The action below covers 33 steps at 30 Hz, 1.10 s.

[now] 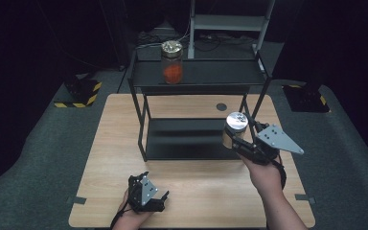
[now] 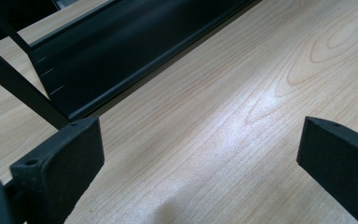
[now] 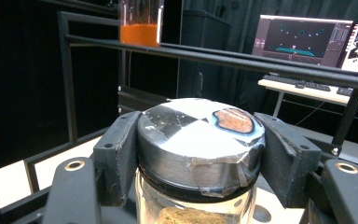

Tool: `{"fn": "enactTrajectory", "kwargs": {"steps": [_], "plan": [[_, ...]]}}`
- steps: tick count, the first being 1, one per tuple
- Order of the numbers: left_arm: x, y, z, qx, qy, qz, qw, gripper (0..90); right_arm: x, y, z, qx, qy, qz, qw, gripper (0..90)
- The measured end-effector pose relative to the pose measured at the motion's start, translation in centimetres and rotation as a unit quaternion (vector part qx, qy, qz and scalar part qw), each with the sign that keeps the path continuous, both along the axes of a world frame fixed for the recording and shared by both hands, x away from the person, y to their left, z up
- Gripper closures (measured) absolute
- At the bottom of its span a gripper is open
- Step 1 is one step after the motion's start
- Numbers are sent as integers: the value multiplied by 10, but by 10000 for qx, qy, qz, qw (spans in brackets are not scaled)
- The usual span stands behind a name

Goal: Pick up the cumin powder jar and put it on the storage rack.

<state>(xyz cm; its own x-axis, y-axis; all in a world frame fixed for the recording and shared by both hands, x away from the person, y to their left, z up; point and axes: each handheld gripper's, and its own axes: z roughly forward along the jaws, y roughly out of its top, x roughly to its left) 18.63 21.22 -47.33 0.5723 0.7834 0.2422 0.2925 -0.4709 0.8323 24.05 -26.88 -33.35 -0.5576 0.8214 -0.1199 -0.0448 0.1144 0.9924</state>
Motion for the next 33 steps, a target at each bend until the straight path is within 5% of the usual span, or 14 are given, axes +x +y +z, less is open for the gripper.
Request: {"fn": "enactTrajectory", "kwargs": {"steps": [33], "plan": [[0, 4, 0, -115, 21, -20, 9999, 8, 29, 11, 52, 240, -264, -122, 9993, 345]]}}
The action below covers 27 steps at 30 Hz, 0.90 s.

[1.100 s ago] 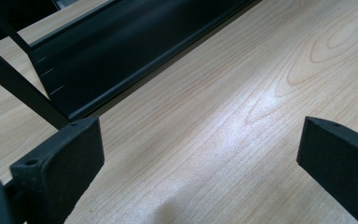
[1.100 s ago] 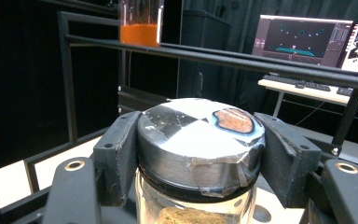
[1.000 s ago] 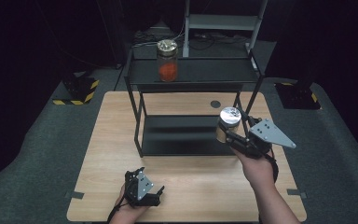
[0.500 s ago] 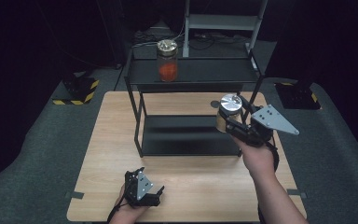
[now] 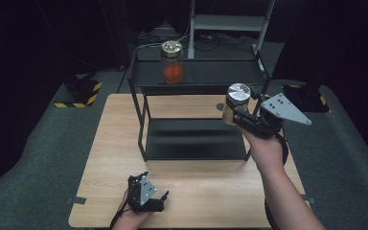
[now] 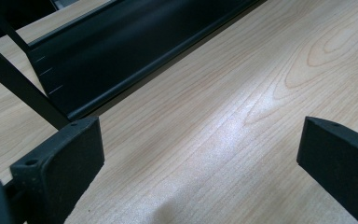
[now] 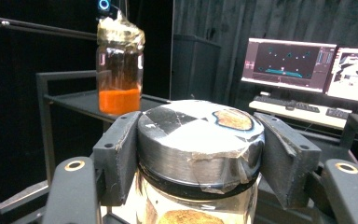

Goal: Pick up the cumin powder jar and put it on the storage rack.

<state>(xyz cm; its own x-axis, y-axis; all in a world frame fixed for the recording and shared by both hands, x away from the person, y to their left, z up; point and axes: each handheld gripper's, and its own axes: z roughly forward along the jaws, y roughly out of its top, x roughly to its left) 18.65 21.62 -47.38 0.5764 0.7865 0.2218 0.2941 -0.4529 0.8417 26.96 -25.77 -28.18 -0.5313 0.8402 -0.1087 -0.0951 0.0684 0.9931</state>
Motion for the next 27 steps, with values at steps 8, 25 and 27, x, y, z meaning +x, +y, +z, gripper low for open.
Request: {"fn": "enactTrajectory", "kwargs": {"steps": [8, 25, 27], "plan": [[1, 2, 0, -57, 25, -2, 10000, 8, 7, 4, 12, 69, -68, -26, 9999, 345], [1, 4, 0, -67, 33, -70, 9999, 9, 24, 20, 38, 61, -199, -155, 9997, 345], [1, 4, 0, -65, 34, -75, 9999, 8, 27, 21, 39, 42, -228, -170, 9996, 345]]}}
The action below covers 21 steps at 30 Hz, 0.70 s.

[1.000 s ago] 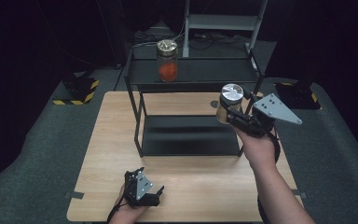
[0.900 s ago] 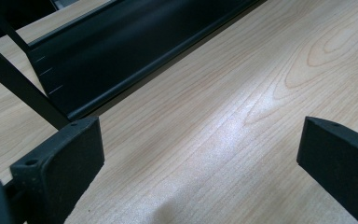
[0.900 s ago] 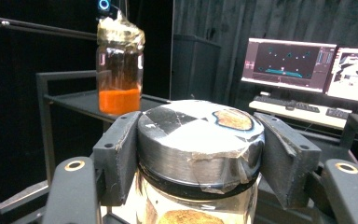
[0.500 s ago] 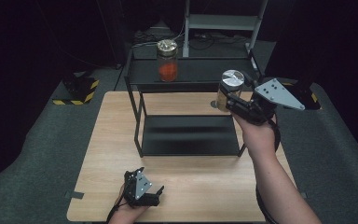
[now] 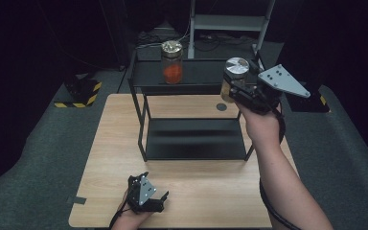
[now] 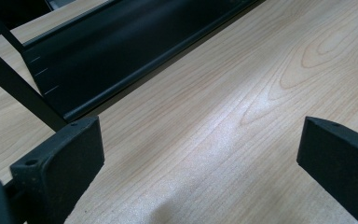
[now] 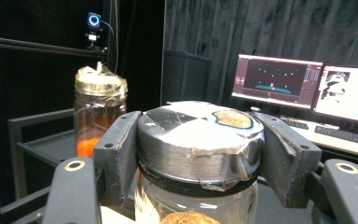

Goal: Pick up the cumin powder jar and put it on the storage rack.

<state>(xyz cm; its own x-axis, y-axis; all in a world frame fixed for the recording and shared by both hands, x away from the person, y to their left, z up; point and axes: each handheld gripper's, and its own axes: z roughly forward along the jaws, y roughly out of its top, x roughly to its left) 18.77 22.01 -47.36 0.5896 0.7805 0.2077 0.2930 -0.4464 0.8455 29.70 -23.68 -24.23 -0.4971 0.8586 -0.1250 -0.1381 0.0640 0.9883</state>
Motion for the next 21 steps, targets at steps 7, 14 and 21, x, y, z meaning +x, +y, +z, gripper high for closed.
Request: {"fn": "enactTrajectory", "kwargs": {"steps": [7, 14, 21], "plan": [[0, 0, 0, -16, -5, -6, 10000, 9, 13, 4, 3, 82, 25, -87, 9999, 345], [0, 1, 0, -20, -9, -15, 10000, 8, 25, 8, 3, 151, 65, -124, 9998, 345], [0, 2, -1, -29, -17, -24, 10000, 9, 36, 15, 5, 196, 85, -166, 9996, 345]]}}
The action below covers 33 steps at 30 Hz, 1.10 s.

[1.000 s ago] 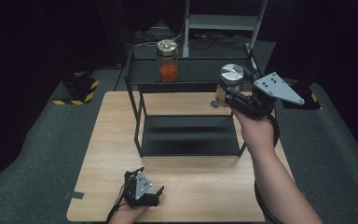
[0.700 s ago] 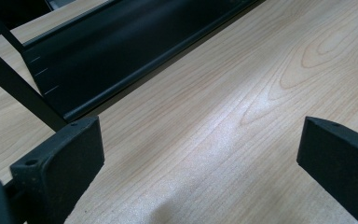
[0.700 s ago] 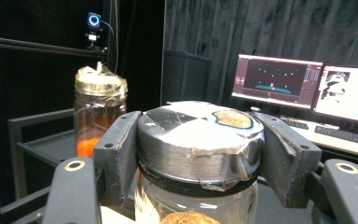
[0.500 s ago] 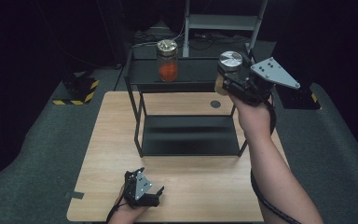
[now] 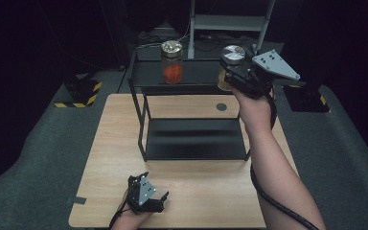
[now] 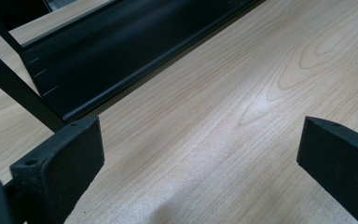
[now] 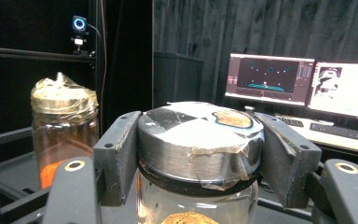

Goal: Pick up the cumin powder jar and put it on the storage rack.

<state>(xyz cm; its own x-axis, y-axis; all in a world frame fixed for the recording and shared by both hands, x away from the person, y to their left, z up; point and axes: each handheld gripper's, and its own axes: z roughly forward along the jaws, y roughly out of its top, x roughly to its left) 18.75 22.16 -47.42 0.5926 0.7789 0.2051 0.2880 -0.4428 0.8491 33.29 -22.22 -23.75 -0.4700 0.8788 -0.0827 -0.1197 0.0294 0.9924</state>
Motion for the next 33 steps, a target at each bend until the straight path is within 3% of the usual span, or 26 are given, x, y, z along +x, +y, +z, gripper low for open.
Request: {"fn": "enactTrajectory", "kwargs": {"steps": [14, 33], "plan": [[0, 1, 0, -16, -3, -17, 10000, 8, 24, 8, 1, 70, 52, -128, 9999, 345], [0, 1, -1, -35, -4, -24, 10000, 9, 41, 15, -3, 55, 145, -190, 9997, 345]]}}
